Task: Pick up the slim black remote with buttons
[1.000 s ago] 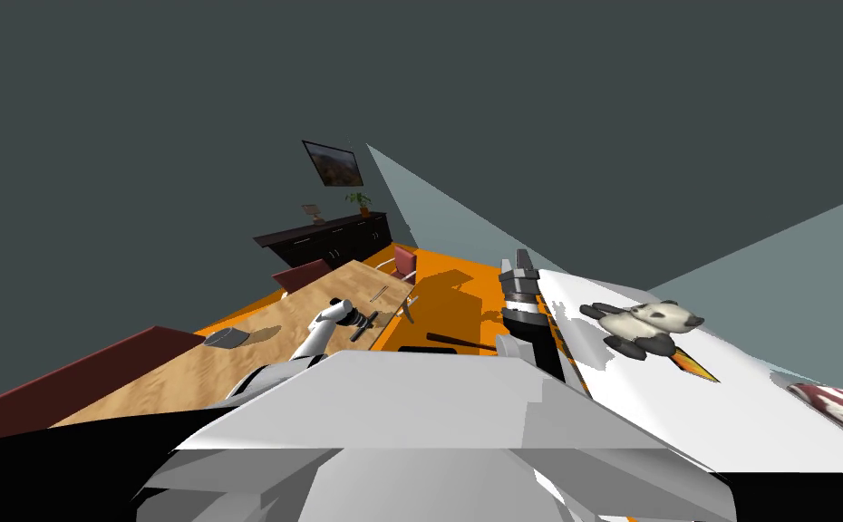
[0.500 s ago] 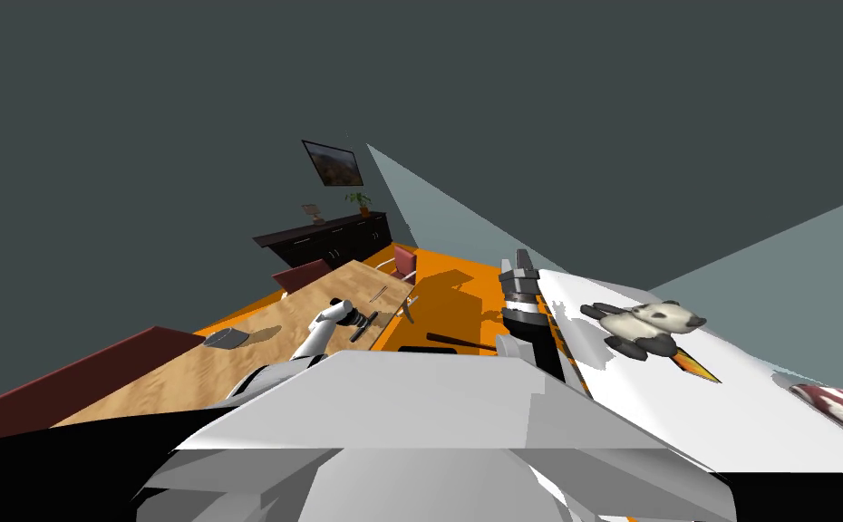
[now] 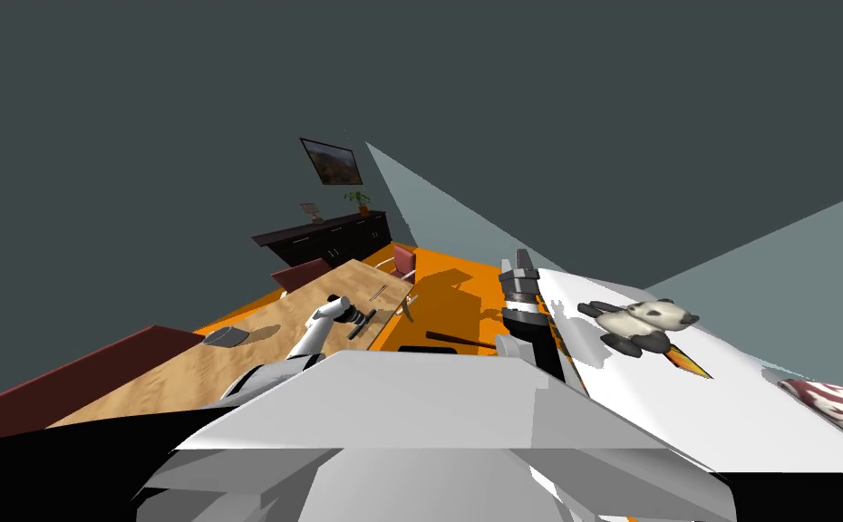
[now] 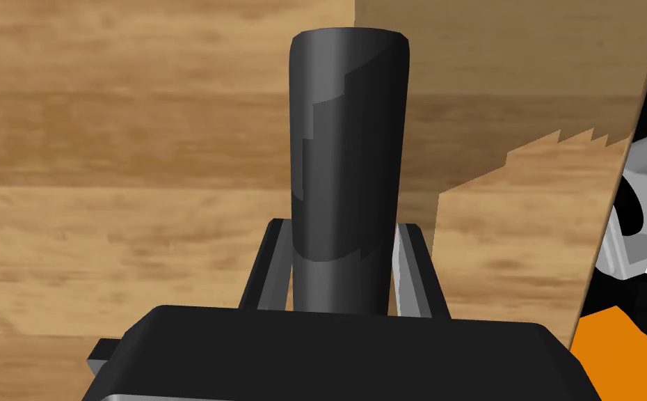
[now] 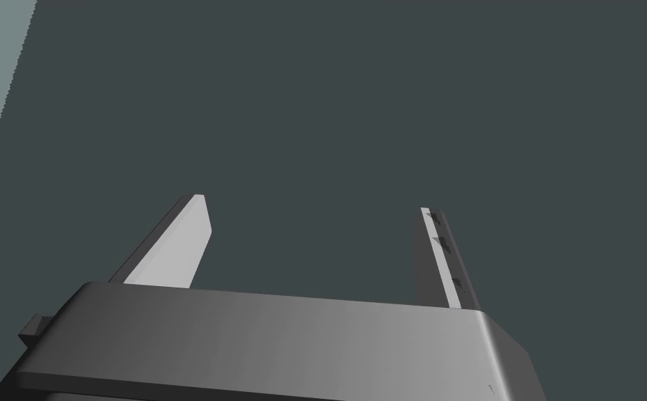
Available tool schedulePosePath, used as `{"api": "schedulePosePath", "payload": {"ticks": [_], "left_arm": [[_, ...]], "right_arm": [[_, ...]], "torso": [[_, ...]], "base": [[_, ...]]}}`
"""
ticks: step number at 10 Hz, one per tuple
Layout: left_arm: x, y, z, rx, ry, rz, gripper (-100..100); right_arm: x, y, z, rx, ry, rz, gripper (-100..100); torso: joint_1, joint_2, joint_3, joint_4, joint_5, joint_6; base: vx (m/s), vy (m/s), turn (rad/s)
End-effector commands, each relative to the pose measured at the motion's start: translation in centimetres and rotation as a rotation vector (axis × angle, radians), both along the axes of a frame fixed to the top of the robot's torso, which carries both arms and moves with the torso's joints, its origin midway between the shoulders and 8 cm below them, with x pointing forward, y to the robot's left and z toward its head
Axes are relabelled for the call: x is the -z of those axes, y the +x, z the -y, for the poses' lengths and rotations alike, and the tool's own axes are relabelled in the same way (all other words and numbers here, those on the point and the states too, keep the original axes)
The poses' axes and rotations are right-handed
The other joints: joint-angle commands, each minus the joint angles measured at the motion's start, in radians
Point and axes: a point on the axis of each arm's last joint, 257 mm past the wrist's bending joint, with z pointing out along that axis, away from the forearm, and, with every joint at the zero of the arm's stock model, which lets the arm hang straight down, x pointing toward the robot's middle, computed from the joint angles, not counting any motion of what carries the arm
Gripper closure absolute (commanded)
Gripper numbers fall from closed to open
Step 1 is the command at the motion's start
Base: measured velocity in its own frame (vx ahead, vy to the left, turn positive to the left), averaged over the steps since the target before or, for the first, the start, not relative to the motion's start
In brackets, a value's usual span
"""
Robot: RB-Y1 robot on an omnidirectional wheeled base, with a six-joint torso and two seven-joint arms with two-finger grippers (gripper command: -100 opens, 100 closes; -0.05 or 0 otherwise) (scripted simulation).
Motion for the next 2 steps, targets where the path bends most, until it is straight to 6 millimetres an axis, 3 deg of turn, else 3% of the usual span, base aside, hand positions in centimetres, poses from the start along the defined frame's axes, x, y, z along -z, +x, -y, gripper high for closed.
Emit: {"api": "schedulePosePath", "payload": {"ticks": [1, 2], "left_arm": [[0.0, 0.0, 0.0, 0.0, 0.0, 0.0, 100], [-0.08, -0.01, 0.0, 0.0, -0.001, -0.002, 0]], "right_arm": [[0.0, 0.0, 0.0, 0.0, 0.0, 0.0, 0], [0.0, 0.0, 0.0, 0.0, 0.0, 0.0, 0]], "torso": [[0.0, 0.0, 0.0, 0.0, 0.0, 0.0], [0.001, -0.001, -0.001, 0.0, 0.0, 0.0]], "base": [[-0.022, -0.011, 0.0], [0.0, 0.0, 0.0]]}}
